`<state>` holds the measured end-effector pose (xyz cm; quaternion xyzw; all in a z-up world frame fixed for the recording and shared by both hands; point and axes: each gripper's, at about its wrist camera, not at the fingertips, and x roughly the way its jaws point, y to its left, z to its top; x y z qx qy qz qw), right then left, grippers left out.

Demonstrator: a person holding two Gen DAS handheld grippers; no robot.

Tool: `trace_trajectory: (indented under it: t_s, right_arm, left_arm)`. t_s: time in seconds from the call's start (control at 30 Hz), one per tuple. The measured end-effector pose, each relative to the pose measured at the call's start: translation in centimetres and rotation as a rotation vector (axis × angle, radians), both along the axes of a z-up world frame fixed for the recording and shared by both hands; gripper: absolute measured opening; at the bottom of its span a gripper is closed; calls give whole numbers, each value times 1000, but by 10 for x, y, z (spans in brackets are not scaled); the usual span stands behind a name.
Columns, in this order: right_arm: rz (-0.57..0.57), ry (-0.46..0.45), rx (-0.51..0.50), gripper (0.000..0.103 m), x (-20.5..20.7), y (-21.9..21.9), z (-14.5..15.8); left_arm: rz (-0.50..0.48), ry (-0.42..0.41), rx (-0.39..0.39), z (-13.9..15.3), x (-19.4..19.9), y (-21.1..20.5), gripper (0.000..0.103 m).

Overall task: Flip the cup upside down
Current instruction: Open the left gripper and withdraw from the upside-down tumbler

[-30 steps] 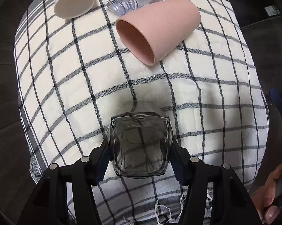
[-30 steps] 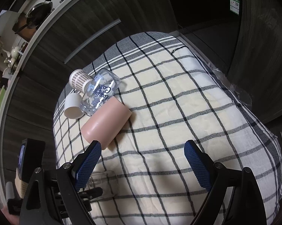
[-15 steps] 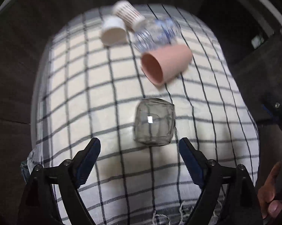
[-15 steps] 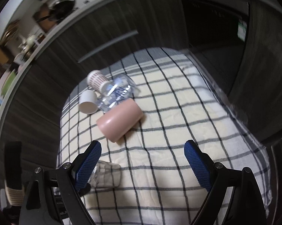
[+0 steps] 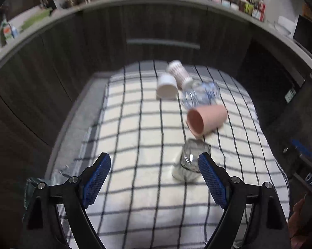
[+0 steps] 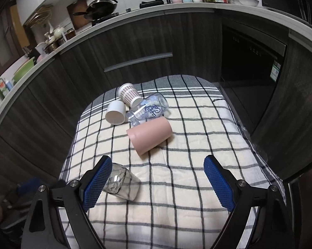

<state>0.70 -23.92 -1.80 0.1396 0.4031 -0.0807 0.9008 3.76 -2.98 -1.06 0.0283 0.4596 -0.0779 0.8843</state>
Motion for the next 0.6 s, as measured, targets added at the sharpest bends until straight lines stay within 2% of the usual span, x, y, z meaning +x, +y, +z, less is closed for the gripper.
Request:
trace_trajectory:
  t_s: [0.2, 0.37, 0.6]
  right_arm:
    - [13, -52, -88, 90, -10, 17, 8]
    - [13, -111, -173, 90, -19, 29, 17]
    - [-4, -128, -209, 90, -26, 34, 17]
  left_arm:
    - [16, -94, 9, 12, -11, 7, 90]
    - [17, -120, 17, 12, -18, 9, 91]
    - [23, -171, 22, 13, -28, 11, 93]
